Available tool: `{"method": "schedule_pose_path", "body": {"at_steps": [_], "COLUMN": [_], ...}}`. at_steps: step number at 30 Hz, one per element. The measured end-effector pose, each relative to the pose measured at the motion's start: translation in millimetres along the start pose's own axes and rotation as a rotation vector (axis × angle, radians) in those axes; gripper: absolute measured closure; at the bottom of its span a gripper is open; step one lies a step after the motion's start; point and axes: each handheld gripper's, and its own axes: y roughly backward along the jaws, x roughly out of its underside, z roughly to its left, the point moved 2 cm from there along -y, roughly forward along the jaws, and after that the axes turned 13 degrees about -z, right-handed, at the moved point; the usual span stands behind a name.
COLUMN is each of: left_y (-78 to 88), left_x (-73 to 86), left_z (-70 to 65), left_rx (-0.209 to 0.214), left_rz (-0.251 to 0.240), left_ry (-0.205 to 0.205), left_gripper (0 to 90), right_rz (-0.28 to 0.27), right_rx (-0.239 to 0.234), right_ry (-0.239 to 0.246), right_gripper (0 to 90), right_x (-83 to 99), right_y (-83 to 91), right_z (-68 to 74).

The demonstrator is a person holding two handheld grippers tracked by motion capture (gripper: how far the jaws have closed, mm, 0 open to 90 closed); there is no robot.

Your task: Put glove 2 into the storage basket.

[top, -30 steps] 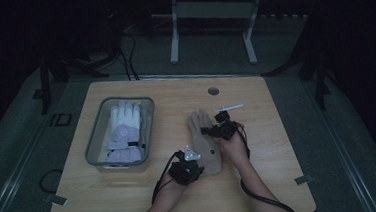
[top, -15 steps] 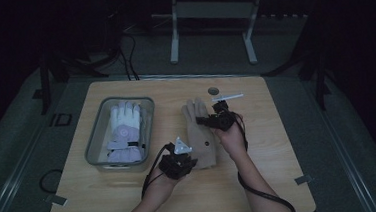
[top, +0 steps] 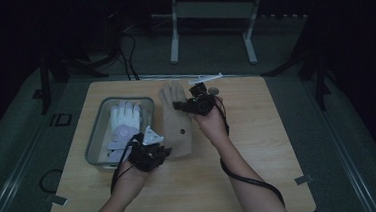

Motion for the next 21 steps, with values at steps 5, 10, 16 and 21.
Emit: {"method": "schedule_pose_path", "body": {"at_steps": [5, 10, 16, 21], "left_y": [27.6, 53.5, 76.5, 84.5], "left_x": [5.0, 17.3, 31.8, 41.6], "left_z": [21.2, 43.3, 69.3, 88.5], "left_rx": [-0.035, -0.078, -0.121, -0.152], "left_rz": [-0.005, -0.010, 0.018, 0.034], "left_ry": [0.007, 0.040, 0.067, 0.088], "left_gripper": [83.2, 83.1, 83.1, 83.0], "right_rz": [0.002, 0.019, 0.035, 0.066], "right_rx": [-0.047, -0.094, -0.123, -0.136], "right_ry": [0.007, 0.019, 0.042, 0.031], "right_gripper": [71.0, 71.0, 71.0, 70.9], "right_x": [-13.3, -19.3, -18.1, -9.6], "right_y": [-23.3, -49.9, -82.1, -112.5], "right_z": [24.0, 49.6, 74.9, 82.5]}}
